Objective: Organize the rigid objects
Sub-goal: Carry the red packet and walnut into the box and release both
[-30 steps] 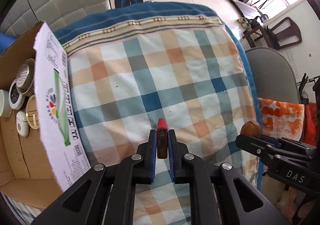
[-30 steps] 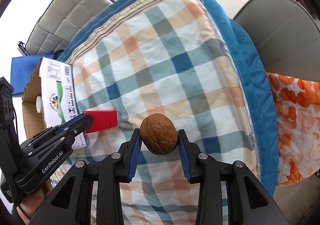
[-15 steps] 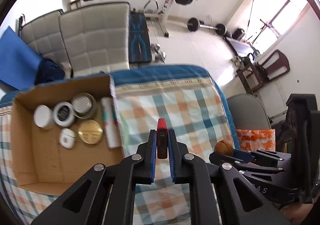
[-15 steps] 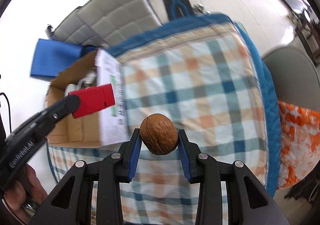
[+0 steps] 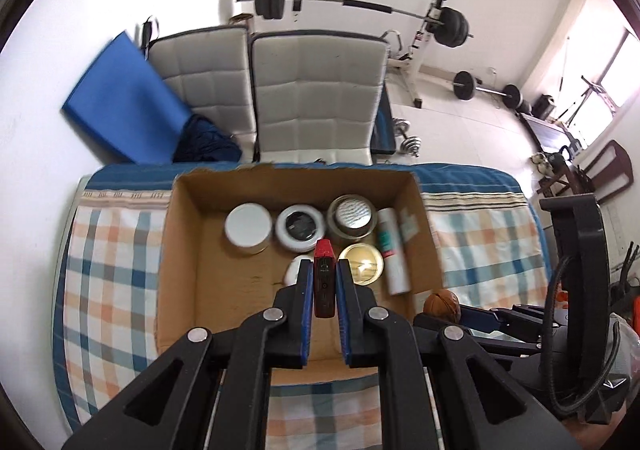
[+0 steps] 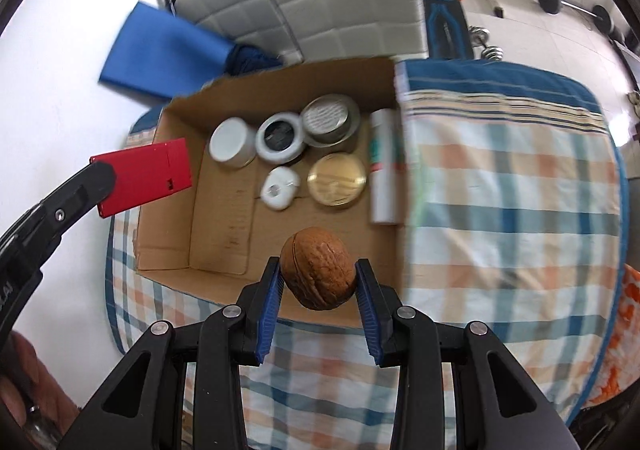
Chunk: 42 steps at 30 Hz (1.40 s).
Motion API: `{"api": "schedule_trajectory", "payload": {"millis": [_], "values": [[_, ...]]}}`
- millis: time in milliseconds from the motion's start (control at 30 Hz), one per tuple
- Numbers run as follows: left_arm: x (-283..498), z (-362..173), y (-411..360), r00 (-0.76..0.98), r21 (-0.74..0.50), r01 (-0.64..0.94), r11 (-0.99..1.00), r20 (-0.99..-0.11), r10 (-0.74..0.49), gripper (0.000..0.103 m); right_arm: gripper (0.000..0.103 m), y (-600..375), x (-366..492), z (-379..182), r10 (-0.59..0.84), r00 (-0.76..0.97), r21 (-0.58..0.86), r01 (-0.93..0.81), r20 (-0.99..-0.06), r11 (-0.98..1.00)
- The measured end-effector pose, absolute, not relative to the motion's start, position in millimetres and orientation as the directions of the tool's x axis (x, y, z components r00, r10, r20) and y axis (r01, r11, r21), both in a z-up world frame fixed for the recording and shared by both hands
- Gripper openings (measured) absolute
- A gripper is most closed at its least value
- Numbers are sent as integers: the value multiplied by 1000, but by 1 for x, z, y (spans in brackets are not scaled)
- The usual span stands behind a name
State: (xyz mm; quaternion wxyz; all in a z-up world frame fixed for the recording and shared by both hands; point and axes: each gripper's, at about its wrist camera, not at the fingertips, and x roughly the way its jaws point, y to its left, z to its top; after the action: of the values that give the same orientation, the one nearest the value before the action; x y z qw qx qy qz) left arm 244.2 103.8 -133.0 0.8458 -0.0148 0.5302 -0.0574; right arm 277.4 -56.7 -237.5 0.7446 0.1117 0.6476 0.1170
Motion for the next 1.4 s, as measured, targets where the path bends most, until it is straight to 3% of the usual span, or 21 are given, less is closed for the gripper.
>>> {"api": "schedule_trajectory", "payload": {"millis": [367,567,933,1033,1100,1200,1267,1400], "values": [[264,-193,162,324,-158,15,987,-933,-154,9,38,-1,310,-315,268,15,267,-36,-963,963],[299,-257,167,149,-242,-5,970,-960,-239,9,38,7,328,-362,240,-66,241,-3,-969,971],[335,-301,166,40,-197,0,980,-980,-197,11,39,4,358,-398,227,-122,225,31,-966,974],[336,-297,174,53,-187,-36,982,-981,-185,31,40,5,361,-398,225,-123,222,34,-967,974],[334,-293,177,63,-181,-41,983,-982,-178,36,42,9,365,-396,220,-127,218,28,-967,976],[329,-285,180,81,-153,-35,988,-985,-150,44,56,10,362,-393,216,-123,214,30,-969,976],[325,-280,182,101,-134,-31,991,-986,-130,48,72,6,361,-386,199,-111,196,37,-974,980],[313,-266,184,158,-81,-16,997,-984,-77,60,75,4,350,-373,143,-87,142,16,-986,990]]}}
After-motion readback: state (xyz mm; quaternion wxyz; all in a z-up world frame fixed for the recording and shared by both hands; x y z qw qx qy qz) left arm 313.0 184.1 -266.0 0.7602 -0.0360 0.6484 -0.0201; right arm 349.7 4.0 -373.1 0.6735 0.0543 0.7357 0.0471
